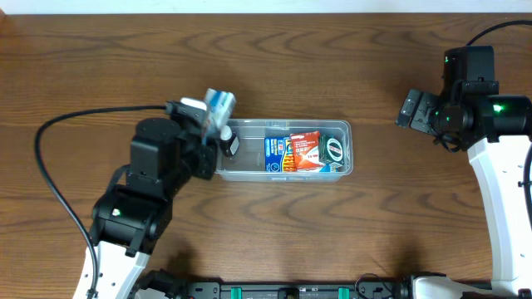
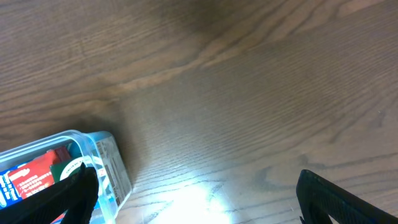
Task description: Pack container
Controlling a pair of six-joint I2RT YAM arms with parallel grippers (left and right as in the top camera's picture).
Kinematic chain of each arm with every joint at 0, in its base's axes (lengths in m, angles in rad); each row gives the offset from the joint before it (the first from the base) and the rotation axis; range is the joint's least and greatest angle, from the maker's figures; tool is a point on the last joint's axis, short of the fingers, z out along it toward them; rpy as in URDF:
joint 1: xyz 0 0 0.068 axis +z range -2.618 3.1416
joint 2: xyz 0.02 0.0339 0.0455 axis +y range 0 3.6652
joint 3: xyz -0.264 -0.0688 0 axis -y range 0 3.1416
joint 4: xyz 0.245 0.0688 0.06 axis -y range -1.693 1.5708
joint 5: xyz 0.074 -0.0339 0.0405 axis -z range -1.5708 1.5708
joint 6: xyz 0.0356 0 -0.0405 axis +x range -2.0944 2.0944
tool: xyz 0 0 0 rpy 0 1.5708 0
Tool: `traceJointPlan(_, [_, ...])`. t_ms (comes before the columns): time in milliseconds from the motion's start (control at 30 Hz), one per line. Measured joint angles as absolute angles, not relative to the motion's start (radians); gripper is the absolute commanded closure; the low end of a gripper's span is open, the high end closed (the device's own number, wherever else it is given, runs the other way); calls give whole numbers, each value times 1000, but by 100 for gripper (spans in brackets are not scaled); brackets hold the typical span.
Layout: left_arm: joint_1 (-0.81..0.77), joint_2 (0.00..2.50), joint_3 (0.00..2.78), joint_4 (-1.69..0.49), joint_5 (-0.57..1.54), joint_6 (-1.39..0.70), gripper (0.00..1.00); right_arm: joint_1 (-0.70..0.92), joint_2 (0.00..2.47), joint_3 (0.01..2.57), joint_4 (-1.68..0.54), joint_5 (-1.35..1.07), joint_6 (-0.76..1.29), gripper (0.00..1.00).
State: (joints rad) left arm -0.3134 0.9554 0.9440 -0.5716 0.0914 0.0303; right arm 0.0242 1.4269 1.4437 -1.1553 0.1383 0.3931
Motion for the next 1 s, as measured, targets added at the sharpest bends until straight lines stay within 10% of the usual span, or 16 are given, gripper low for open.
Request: traceJointPlan(1000, [-499,1198,944,-617,181,61,44,24,1427,1444,-1155,138,393,1])
